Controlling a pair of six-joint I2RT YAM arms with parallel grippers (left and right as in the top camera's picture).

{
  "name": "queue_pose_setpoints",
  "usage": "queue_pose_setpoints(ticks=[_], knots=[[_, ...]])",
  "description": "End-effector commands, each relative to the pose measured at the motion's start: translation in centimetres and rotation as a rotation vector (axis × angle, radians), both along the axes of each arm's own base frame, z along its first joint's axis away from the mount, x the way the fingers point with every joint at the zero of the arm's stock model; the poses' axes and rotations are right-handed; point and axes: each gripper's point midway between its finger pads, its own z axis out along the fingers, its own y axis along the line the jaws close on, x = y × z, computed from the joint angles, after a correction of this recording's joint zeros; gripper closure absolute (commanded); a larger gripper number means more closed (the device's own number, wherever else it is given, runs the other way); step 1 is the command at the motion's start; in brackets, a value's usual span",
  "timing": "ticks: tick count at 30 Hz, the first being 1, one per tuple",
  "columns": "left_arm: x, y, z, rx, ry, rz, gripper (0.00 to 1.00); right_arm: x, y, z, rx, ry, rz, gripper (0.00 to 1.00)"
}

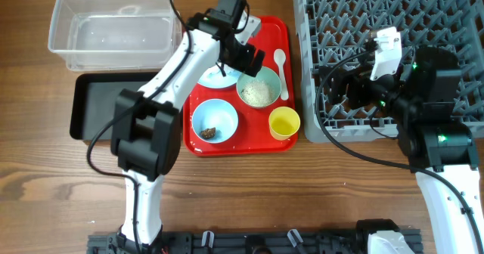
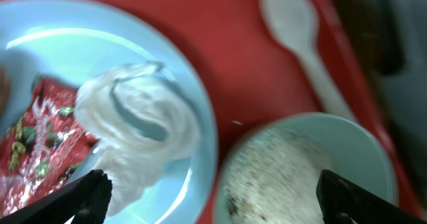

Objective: Sort waste into correct bins and load items into the dishwasher rack

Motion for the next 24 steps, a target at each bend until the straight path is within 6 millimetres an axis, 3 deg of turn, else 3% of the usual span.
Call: queue_pose_setpoints(ticks=[1,5,13,18,19,21,22,24], knots=[[2.4,4.2,-2.1,0.122,-0.014,0.3,0.01,0.2,0.4,0.1,-0.002,0.009,0.027,0.0],[3.4,5.7,-3.5,0.108,0.001,0.39,0.03,0.7,0.5,-1.3,0.0,0.056,0.03,0.0],[4.3,5.8,-4.1,0.094,-0.021,0.4,0.09,1.2,0.6,-2.6,0.004,0.1,0.035,0.0],[3.7,6.0,-7.0,0.125,0.032,0.397,0.17,1.2,0.6,-2.6,0.003,0.1,0.035,0.0],[3.6,6.1,-7.6,0.131,0.041,0.396,0.23,1.2,0.6,-2.6,0.003,0.1,0.035,0.0],[3.5,6.0,-7.9,0.129,0.048,0.393,0.44,1.2,0.6,-2.6,0.003,0.1,0.035,0.0],[3.5,5.9,-7.9,0.127,0.049,0.393,0.65,1.2,0.6,-2.6,0.003,0.099,0.035,0.0],[3.5,5.9,-7.9,0.124,0.05,0.392,0.96,1.2,0.6,-2.6,0.003,0.099,0.035,0.0]])
